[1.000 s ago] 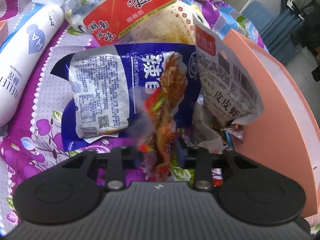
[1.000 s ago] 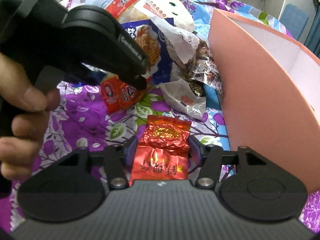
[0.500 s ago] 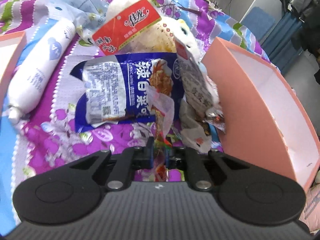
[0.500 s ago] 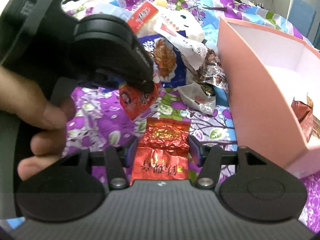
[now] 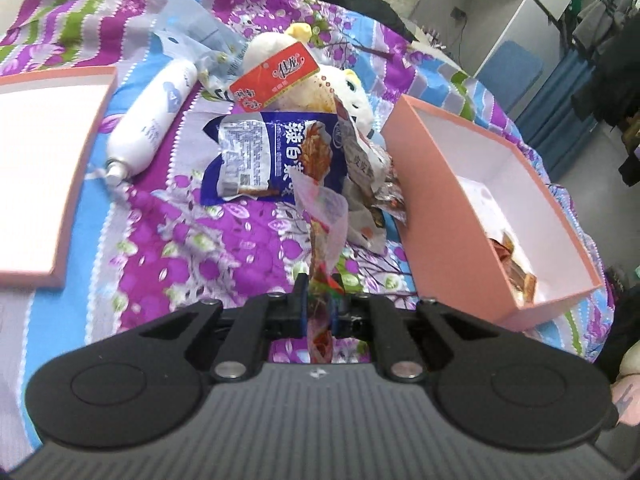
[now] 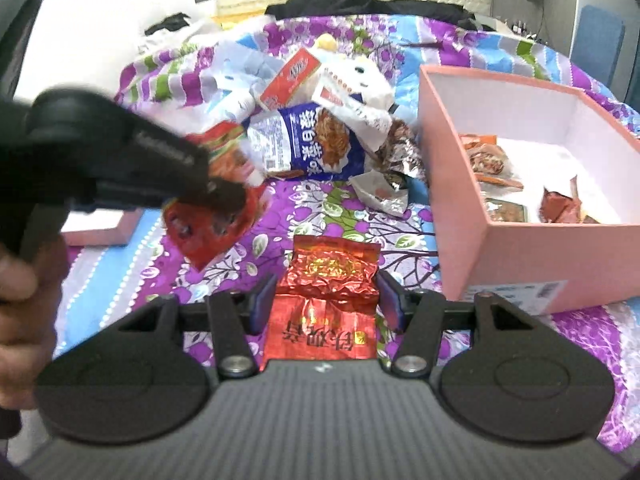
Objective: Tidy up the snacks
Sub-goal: 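Carry the held snacks over the pink box with both grippers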
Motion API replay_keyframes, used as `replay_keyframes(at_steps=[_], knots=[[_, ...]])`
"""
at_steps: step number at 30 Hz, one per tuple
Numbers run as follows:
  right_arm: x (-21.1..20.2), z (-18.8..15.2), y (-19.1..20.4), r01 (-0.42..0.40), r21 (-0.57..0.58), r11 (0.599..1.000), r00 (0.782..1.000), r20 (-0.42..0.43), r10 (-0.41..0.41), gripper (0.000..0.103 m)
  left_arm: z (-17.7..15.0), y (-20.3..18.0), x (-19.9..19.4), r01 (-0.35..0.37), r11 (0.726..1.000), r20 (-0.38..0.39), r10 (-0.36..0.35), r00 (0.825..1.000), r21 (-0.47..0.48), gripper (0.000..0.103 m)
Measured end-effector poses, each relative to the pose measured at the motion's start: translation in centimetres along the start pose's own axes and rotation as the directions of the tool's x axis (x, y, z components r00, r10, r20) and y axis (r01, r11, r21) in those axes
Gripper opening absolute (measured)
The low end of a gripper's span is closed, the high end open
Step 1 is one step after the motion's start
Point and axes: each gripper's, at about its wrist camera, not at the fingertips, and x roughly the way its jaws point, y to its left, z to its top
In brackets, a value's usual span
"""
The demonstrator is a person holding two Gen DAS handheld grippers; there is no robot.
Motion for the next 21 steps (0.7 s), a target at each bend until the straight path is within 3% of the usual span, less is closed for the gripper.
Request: replay_keyframes(at_steps=[14, 21], knots=[[-8.0, -1.0, -2.0, -0.039, 0.01, 0.999, 0.996, 0.076, 0.039, 0.057, -5.8, -2.7, -8.3, -0.024, 0.999, 0.036, 0.026, 0.999, -0.047, 0.012], [-10.5, -1.2, -3.3, -0.059, 0.015, 0.998, 0.995, 0.087, 0.057, 0.057, -7.6, -4.0, -10.6, -0.031, 0.998, 0.037, 0.034, 0.999, -0.061, 0.012]])
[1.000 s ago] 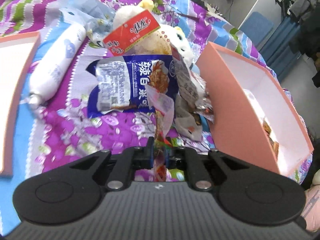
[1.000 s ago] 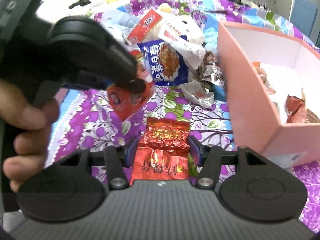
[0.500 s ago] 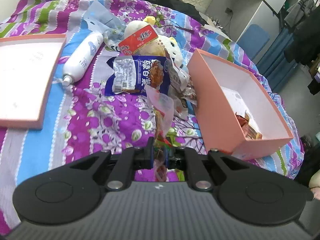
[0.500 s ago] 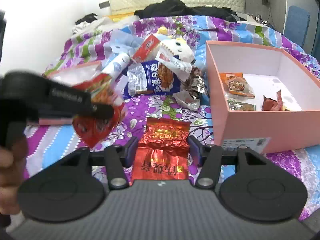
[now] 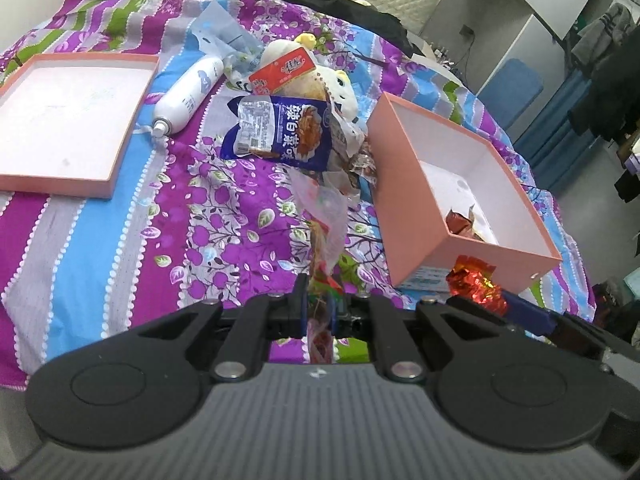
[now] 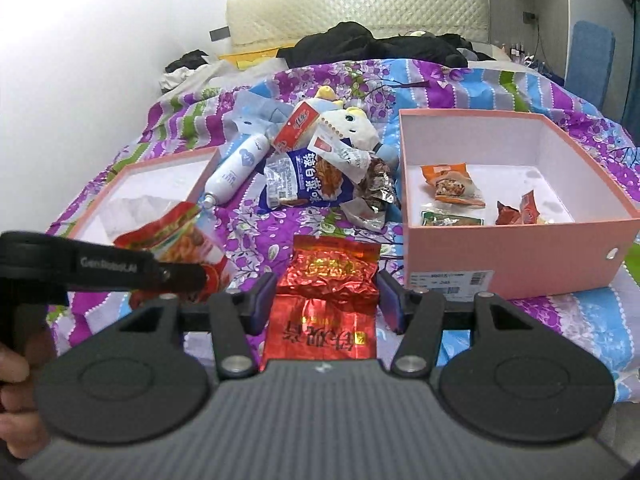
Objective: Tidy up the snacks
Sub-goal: 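Carry the held snacks over the pink box with both grippers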
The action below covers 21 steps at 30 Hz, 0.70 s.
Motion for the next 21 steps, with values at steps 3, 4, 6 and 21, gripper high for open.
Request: replay_keyframes(at_steps=[3, 4, 6, 21], knots=[[-0.5, 0.3, -0.4, 0.006, 0.008, 1.0, 1.0, 0.005, -0.006, 0.057, 0.0, -0.6, -0.6, 0.003, 1.0, 0.009, -0.003, 1.0, 0.005, 0.012], [-0.7, 0.5, -0.6, 0.007, 0.012, 1.0, 1.0, 0.009, -0.007, 0.057, 0.2, -0.9, -0.8, 0.006, 1.0, 0.015, -0.006, 1.0, 0.001, 0.012], [-0.9, 0.9, -0.9, 0.013, 0.014, 1.0, 1.0, 0.021, -0.013, 0.057, 0.7, -1.4, -1.0, 0.013, 1.0, 0.028, -0.013, 1.0, 0.001, 0.012], [-4.3, 5.9, -6.3, 0.073, 0.066, 0.995, 0.987, 0.136, -0.081, 0.057, 6.7, -8.7, 0.0, 0.12, 0.989, 0.07, -0.126, 0.99, 0.08, 0.012]])
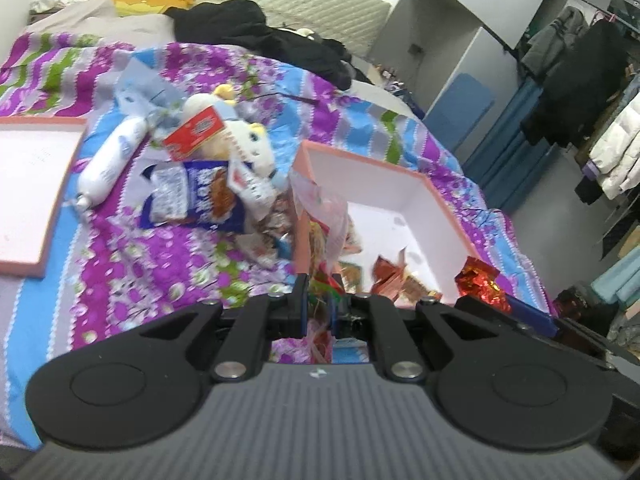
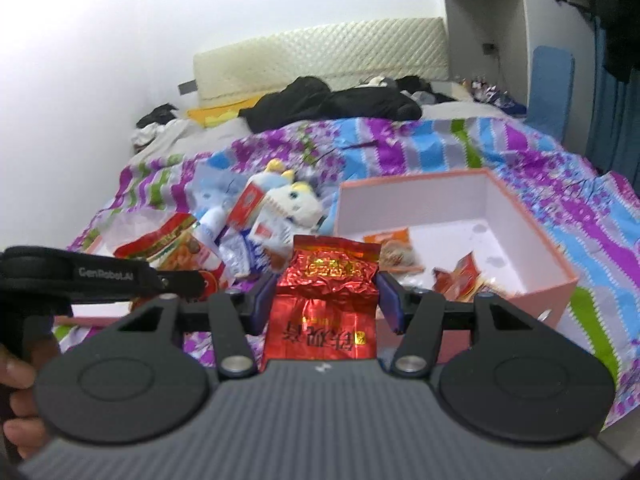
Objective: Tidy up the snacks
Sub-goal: 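Carry the held snacks over the pink box with both grippers, then open both grippers to drop the snacks into the pink box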
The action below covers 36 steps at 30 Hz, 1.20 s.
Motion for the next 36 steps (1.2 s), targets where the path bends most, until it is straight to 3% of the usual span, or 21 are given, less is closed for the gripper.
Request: replay_keyframes(at_steps=[9, 17, 26, 36], knots=[[2.8, 3.0, -4.8, 0.058, 0.031, 0.998, 0.998, 0.004, -0.059, 0.057, 3.9, -4.1, 6.1, 0.067, 0.997, -0.041, -0.065, 0.997, 0.043, 0.012], [8.6, 4.3, -10.2, 0.131, 0.03, 0.991, 0.989, -0.074, -0.128, 0.057, 7.0, -7.3, 14.7, 0.087, 0.99, -0.13, -0.072, 0.989, 0.114, 0.012], [15.2, 3.5, -14.6, 0.158, 0.063, 0.985, 0.972, -0.185, -0.144, 0.057, 8.2, -8.6, 24.5, 0.106, 0.985, -0.251, -0.07, 0.965, 0.134, 0.012], [18.8, 2.5, -16.4, 0.164, 0.099, 0.982, 0.959, -0.248, -0.135, 0.056, 8.0, -8.8, 29.1, 0.132, 0.98, -0.31, -0.081, 0.947, 0.146, 0.013]])
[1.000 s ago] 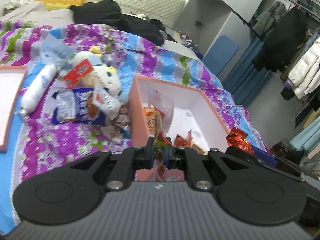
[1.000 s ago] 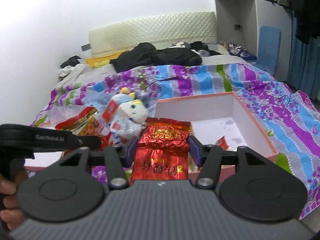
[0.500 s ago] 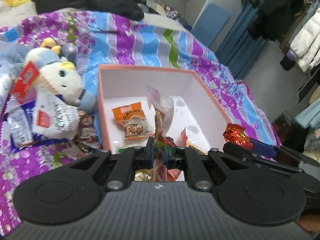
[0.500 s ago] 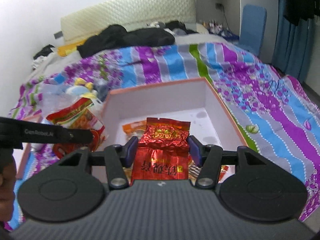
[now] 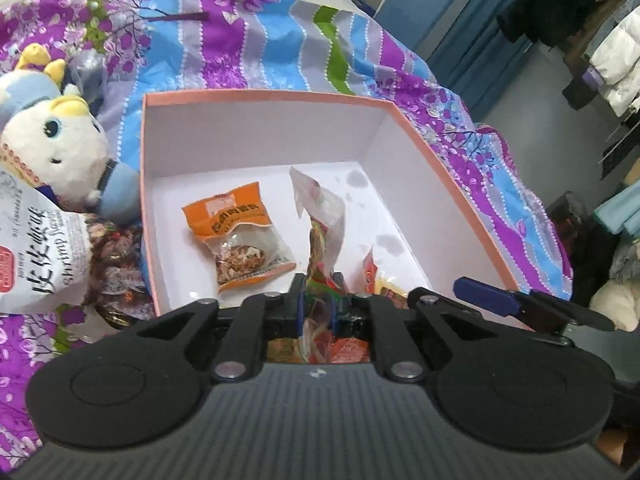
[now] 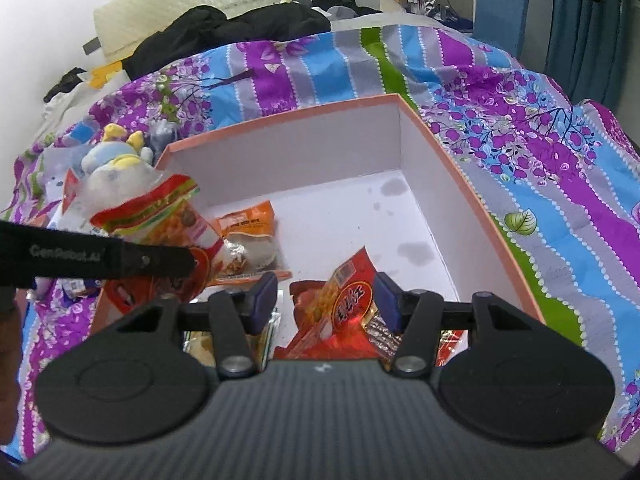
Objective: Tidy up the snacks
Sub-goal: 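Open both grippers to drop the snacks into the pink box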
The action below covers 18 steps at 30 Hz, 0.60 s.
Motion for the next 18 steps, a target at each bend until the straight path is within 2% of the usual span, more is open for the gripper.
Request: replay_keyframes(at_steps=[3, 7, 12, 18], knots=[[0.0, 0.2, -0.4, 0.011, 0.017, 1.0, 1.0, 0.0, -0.011, 0.056, 0.0, 0.0, 0.2, -0.006, 1.0, -0.023, 0.006, 1.0, 0.005, 0.018], [-1.0, 0.2, -0.3, 0.016, 0.019, 1.0, 1.0, 0.014, -0.016, 0.056, -0.4, -0.3, -1.2, -0.016, 1.0, -0.005, 0.016, 1.0, 0.013, 0.034], [-3.3, 0.0, 0.5, 0.007, 0.02, 1.0, 0.999, 0.043, -0.008, 0.056, -1.0, -0.9, -4.4, -0.021, 1.0, 0.041, 0.02, 0.999, 0.02, 0.036], [-7.7, -0.5, 2.2, -0.011, 0.019, 1.0, 0.994, 0.105, 0.009, 0.056, -2.5, -1.7, -10.4, -0.036, 0.999, 0.124, 0.033, 0.992, 0.028, 0.036]])
